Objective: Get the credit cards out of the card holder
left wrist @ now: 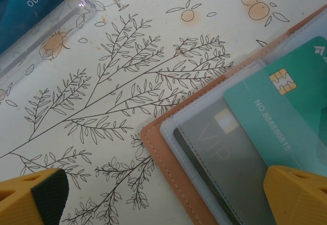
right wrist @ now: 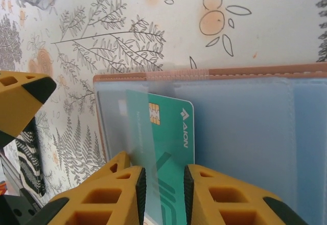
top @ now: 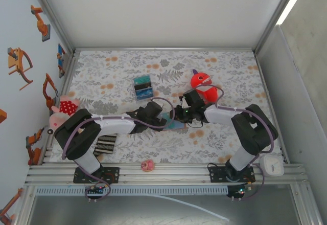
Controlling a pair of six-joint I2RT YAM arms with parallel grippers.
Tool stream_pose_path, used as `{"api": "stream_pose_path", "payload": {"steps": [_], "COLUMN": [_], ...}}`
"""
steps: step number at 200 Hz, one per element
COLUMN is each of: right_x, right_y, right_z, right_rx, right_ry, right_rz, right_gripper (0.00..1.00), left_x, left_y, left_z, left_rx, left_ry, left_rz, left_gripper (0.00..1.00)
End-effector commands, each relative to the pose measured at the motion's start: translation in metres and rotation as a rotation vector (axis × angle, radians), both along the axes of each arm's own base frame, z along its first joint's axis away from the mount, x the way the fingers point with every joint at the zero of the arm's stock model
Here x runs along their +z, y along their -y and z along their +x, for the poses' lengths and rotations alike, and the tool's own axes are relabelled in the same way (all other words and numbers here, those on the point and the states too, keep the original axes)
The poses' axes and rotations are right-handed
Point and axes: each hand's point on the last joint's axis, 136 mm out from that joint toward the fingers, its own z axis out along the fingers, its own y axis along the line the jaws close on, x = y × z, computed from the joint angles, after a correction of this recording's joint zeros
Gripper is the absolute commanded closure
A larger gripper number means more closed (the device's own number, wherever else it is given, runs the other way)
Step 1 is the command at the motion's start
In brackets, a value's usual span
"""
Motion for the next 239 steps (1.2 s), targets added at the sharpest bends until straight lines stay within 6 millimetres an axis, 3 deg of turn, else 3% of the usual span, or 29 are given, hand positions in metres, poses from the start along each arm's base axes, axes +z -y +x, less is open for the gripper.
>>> {"api": "stream_pose_path", "payload": {"steps": [1, 76, 126, 177, 239], "right_x": [-0.008, 0.006, -0.003, -0.014, -0.013], "right_y": [0.000, 0.011, 0.020, 0.010, -0.001], "right_z": [-0.002, -0.005, -0.010, -0.014, -0.012], "right_rx": [-0.019, -0.030, -0.063, -0.069, -0.054], "right_ry": [-0.029, 0.013, -0.005, -0.041, -0.042], "right_rz": [0.019, -0.014, -0.037, 0.035, 0.093], "right_gripper": [0.74, 0.74, 0.75, 0.75, 0.78], "left_x": [-0.014, -0.014, -0.013, -0.012, -0.011], "left_y": [-0.008, -0.011, -0.012, -0.010, -0.010], "left_z": [-0.007, -0.007, -0.008, -0.006, -0.006], "left_rx": [-0.015, -0.006, -0.003, 0.002, -0.001], "left_ry": [-0.032, -0.029, -0.027, -0.024, -0.026], "left_rz": [0.074, 0.082, 0.082, 0.075, 0.078], "left_gripper": [0.01, 0.01, 0.01, 0.01, 0.01]}}
